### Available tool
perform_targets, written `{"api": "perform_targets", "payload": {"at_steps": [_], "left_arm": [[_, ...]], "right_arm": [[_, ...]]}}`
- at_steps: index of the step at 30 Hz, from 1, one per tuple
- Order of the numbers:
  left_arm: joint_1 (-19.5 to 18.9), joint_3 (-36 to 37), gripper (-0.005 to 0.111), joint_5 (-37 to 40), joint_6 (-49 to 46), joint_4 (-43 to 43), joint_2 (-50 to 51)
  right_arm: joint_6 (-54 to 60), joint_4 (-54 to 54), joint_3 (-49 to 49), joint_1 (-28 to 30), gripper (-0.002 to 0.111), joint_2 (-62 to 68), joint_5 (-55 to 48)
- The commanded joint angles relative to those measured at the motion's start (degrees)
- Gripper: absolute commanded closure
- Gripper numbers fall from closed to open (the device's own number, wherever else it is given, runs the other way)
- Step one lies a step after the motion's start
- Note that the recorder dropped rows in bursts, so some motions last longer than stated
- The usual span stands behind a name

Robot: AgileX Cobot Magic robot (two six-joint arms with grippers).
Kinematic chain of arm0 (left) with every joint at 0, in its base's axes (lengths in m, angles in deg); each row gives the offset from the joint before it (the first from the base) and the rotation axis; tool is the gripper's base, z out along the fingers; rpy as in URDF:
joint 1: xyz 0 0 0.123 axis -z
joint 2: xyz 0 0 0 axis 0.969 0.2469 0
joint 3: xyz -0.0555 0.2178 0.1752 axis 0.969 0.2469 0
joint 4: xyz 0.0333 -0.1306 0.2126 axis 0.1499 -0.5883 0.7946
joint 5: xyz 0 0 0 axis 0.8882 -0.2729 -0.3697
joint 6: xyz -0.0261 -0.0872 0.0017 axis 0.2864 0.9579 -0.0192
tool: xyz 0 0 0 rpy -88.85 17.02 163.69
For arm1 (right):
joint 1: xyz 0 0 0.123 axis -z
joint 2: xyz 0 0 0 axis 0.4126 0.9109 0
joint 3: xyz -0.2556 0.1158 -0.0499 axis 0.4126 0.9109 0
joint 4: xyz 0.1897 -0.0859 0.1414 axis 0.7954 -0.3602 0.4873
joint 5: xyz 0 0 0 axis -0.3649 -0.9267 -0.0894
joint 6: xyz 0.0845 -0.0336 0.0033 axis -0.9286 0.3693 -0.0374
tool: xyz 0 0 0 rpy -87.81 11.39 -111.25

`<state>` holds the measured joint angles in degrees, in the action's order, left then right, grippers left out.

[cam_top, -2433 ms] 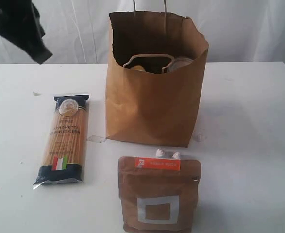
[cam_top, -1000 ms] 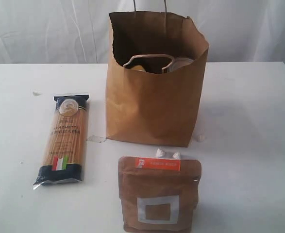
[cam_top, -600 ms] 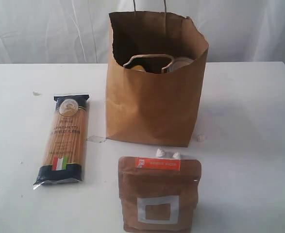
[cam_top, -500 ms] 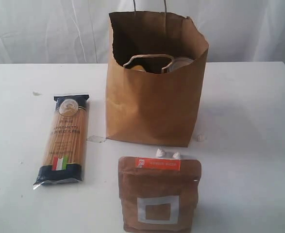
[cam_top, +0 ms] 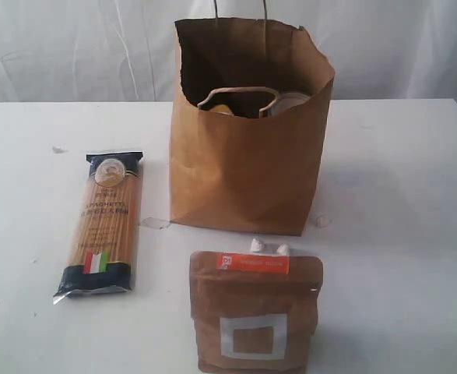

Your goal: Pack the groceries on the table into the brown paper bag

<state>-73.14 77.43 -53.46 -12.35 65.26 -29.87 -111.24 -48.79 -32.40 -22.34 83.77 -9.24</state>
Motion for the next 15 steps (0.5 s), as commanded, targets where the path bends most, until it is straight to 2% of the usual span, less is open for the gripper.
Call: {"api": "perform_targets", "payload": {"at_steps": [1,2,3,6,8,11,15], "left_arm": [[-0.1,0.3,0.107,0.2,-0.2,0.1,-0.3],[-0.1,0.3,0.107,0.2,-0.2,0.1,-0.3],[-0.1,0.3,0.107,0.2,-0.2,0.1,-0.3],[-0.1,0.3,0.107,0.2,-0.2,0.1,-0.3],[-0.1,0.3,0.107,0.2,-0.2,0.1,-0.3],[-0.1,0.3,0.107,0.2,-0.2,0.1,-0.3],[-0.1,0.3,0.107,0.2,-0.2,0.1,-0.3]], "right_arm": [[60.1,62.0,-12.1,-1.8,0.108,6.7,-19.9],[63.9,66.7,-14.8,-3.8,0.108,6.8,-24.0],[63.3,66.6,-16.3,-5.5,0.108,6.3,-25.2],[56.6,55.8,-19.7,-12.8,0.108,3.4,-26.3],[57.9,49.8,-20.8,-18.0,0.108,1.6,-30.4],[64.4,50.8,-20.6,-25.0,0.108,0.0,-32.8],[71.2,57.5,-20.5,-30.6,0.108,-0.1,-30.2]]}}
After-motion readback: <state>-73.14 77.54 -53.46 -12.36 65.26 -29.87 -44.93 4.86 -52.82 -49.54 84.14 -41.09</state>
